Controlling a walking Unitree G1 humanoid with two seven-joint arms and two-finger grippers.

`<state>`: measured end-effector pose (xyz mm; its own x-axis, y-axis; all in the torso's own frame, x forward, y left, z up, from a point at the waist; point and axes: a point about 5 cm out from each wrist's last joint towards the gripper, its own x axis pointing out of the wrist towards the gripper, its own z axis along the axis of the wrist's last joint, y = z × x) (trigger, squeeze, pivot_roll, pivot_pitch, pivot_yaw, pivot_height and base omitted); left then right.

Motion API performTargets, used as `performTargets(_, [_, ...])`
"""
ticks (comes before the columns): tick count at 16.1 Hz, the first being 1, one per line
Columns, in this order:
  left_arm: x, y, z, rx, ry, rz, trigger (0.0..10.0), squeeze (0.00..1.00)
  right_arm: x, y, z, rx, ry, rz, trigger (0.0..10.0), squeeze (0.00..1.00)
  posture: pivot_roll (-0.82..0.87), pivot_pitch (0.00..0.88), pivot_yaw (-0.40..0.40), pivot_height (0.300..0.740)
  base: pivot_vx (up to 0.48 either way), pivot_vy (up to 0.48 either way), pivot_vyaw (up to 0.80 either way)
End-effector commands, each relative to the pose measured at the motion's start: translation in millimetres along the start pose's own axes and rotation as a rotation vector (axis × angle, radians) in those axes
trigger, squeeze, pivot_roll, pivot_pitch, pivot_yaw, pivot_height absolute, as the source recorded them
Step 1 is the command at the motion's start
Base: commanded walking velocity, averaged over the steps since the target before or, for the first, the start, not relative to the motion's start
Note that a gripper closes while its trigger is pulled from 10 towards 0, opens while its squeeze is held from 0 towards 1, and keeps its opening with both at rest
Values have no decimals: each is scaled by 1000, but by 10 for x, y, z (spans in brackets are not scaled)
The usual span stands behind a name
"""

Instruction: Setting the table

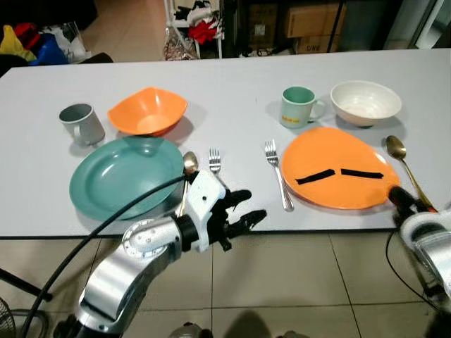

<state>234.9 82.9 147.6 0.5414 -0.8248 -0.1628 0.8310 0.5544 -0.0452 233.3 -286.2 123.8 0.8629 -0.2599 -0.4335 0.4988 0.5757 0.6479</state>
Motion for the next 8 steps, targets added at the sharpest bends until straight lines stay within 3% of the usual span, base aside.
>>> performTargets(1, [-40,18,48,17,-25,36,10000,0,-103,68,40,-40,-8,18,10000,1000,-30,50,58,740,0,0,0])
performTargets(2, [-79,56,73,14,-54,93,10000,0,-278,147,64,-130,-25,58,10000,1000,-29,49,58,740,0,0,0])
performTargets(3, [-128,138,125,3,-108,193,10000,0,-472,303,64,-289,-50,123,10000,1000,-38,52,66,740,0,0,0])
performTargets(4, [-171,220,158,-2,-132,291,10000,0,-597,465,54,-389,-93,198,10000,1000,-45,54,74,740,0,0,0])
performTargets(5, [-207,282,216,4,-157,371,10000,0,-698,714,-6,-550,-148,312,10000,1000,-49,56,85,740,0,0,0])
performTargets(7, [-188,332,270,85,-159,453,10000,0,-745,940,-214,-612,-181,413,10000,1000,-48,56,92,740,0,0,0])
performTargets(8, [-179,335,272,99,-158,462,10000,0,-745,942,-250,-605,-174,409,10000,1000,-48,56,92,740,0,0,0])
